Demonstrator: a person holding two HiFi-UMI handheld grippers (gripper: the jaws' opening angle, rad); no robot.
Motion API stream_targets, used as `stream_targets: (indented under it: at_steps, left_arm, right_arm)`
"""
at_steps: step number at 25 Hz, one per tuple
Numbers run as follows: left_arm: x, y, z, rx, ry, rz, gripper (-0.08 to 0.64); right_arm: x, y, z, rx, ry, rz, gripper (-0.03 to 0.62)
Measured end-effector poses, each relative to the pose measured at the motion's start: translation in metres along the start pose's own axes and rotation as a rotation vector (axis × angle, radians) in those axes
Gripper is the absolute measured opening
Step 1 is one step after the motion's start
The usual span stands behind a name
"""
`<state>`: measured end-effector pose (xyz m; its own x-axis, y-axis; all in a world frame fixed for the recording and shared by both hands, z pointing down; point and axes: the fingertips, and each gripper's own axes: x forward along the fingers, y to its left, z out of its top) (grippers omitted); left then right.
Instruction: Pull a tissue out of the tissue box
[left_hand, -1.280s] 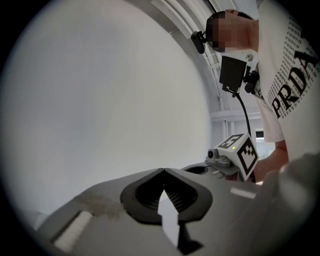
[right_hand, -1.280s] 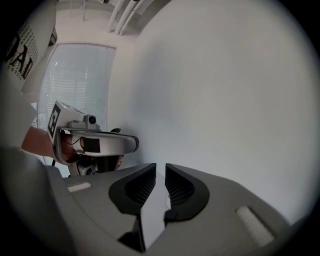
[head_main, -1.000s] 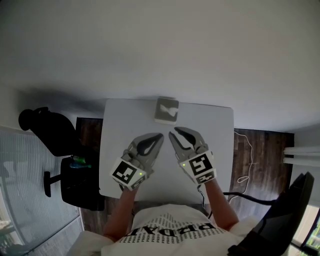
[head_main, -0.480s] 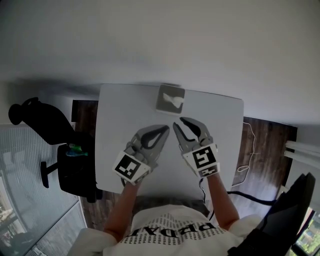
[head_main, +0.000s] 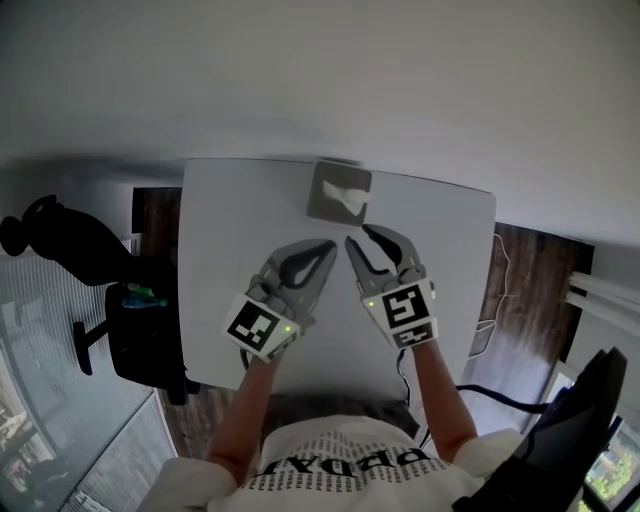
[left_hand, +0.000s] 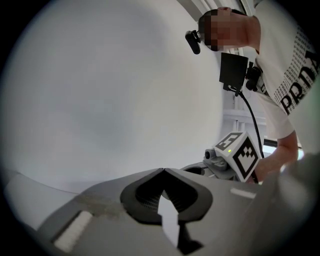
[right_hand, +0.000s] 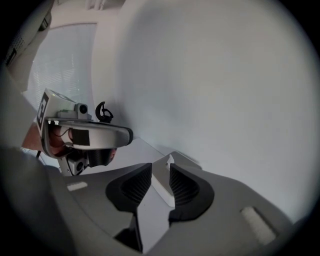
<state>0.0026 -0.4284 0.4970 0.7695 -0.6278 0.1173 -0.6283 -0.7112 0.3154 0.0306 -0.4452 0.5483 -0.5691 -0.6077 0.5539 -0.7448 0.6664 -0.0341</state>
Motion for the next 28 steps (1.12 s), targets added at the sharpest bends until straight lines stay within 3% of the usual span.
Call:
stream_targets:
  at_steps: [13,26,28]
  left_arm:
    - [0.011,0.033,-0.044,-0.037,0.048,0.002,-0.006]
    - [0.005,0.039,-0.054,-0.064,0.046,0.021,-0.006]
    - [0.004,0.041,-0.051,-0.074,0.032,0.032,-0.006]
  right_arm:
    - [0.048,-0.017,-0.025,-0.031,0.088,-0.024,0.14]
    - [0.062,-0.027,-0.032,-0.041,0.108,-0.058,0.138]
    - [0.064,-0.031,-0.032,-0.037,0.111,-0.076,0.113]
